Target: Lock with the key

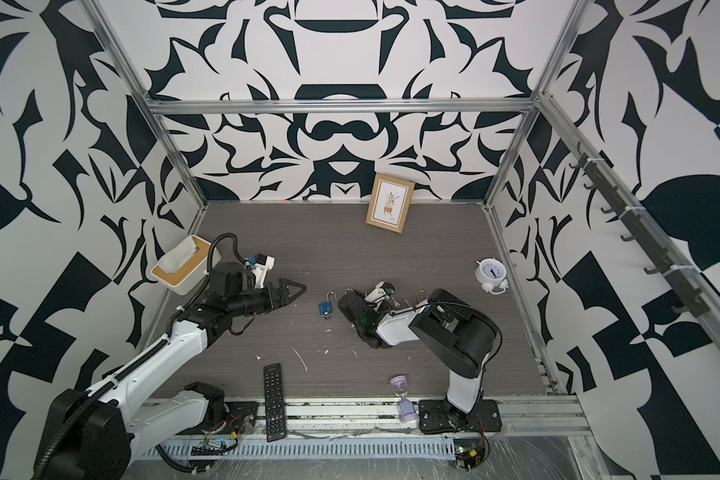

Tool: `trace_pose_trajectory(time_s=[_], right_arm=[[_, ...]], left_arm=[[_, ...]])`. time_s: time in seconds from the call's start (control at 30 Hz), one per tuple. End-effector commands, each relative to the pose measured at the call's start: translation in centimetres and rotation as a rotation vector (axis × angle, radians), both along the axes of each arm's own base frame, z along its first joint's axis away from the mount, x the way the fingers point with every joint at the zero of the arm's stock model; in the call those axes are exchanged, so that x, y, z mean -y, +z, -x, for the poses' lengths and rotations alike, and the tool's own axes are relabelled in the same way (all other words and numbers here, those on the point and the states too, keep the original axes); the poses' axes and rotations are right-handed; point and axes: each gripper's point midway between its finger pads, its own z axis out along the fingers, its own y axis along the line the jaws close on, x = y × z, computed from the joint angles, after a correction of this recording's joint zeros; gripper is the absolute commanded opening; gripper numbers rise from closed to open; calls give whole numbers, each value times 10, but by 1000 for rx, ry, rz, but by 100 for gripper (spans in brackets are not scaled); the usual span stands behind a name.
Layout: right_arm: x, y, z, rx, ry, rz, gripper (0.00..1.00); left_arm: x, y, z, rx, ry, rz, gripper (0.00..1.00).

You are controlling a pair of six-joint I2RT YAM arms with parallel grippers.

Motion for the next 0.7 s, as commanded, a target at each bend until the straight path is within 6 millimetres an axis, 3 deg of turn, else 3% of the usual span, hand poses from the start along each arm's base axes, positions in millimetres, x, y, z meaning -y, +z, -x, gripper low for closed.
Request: trace_pose_trajectory(time_s=[0.0, 0.07, 0.13, 0.37, 0.57, 0.67], right_arm=[[0, -10, 9, -39, 26, 24, 28], [3, -7, 9, -43, 23, 38, 37], [4, -3, 10, -37, 28, 46, 40], [8, 26, 18, -1, 110, 87, 41], [-6, 77, 36, 90, 479, 319, 62], [-10, 98, 46, 61, 643, 445, 63]], left_arm=[[-2, -5, 2, 5, -8, -10, 100], [-1, -9, 2, -5, -10, -14, 100], [-1, -11, 2, -12, -11, -16, 100], [-6, -7, 3, 6, 20, -25, 100], [-16, 5, 8, 35, 63, -43, 99], [-25, 7, 12, 52, 105, -54, 99]])
